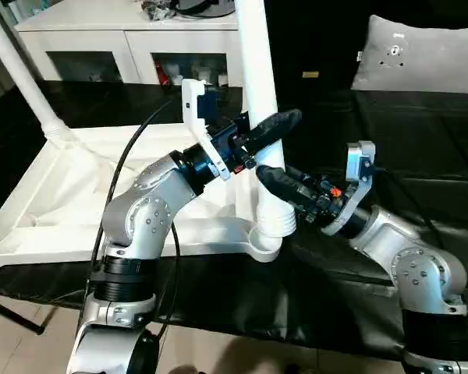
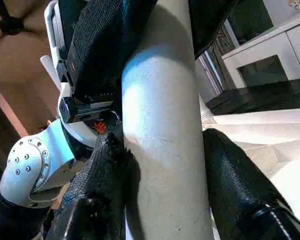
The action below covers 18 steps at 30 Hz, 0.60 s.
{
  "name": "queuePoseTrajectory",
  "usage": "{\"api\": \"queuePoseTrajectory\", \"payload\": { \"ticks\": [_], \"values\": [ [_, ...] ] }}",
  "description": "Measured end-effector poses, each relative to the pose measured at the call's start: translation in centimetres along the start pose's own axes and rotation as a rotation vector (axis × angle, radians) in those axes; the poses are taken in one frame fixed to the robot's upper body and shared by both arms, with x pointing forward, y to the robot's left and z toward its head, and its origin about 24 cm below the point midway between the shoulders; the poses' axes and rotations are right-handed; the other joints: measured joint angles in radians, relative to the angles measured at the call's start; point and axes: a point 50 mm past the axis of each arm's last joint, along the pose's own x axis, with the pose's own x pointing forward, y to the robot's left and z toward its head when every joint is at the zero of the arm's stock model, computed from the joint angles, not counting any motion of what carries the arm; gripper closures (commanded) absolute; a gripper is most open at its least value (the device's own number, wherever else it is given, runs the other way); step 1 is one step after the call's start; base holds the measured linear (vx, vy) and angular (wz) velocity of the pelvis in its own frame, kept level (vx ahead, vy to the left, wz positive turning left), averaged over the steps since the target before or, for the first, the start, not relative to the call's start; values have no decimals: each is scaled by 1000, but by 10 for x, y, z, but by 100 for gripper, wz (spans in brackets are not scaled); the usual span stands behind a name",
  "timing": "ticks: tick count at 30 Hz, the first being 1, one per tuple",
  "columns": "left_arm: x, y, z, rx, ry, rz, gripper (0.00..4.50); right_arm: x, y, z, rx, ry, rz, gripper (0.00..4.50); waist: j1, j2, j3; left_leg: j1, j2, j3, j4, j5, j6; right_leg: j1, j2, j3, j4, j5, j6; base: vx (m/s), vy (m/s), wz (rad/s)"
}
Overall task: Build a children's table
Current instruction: Pick table leg
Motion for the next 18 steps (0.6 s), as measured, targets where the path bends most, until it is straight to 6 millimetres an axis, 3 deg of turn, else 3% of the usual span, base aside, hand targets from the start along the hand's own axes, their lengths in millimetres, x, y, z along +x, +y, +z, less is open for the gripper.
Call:
{"api": "queuePoseTrajectory", "payload": {
  "ticks": [6, 8, 16, 18],
  "values": [
    [2, 3, -2, 1, 21, 40, 234, -2, -4, 1, -55, 19, -40, 264, 0, 0, 0, 0, -1, 0, 0, 0, 0, 0, 0, 0, 0, 0, 0, 0, 0, 0],
    [3, 5, -3, 2, 29, 45, 234, -1, -5, 2, -71, 28, -56, 208, 0, 0, 0, 0, 0, 0, 0, 0, 0, 0, 0, 0, 0, 0, 0, 0, 0, 0],
    [-8, 15, 5, 121, 103, 94, 234, -7, -12, 8, -119, 99, -132, 148, -1, 0, 0, 0, 0, 0, 0, 0, 0, 0, 0, 0, 0, 0, 0, 0, 0, 0],
    [-8, 13, 4, 137, 134, 51, 257, -7, -11, 9, -130, 144, -105, 112, 0, 0, 0, 0, 0, 0, 0, 0, 1, 0, 0, 1, 0, 0, 0, 0, 0, 0]
  ]
}}
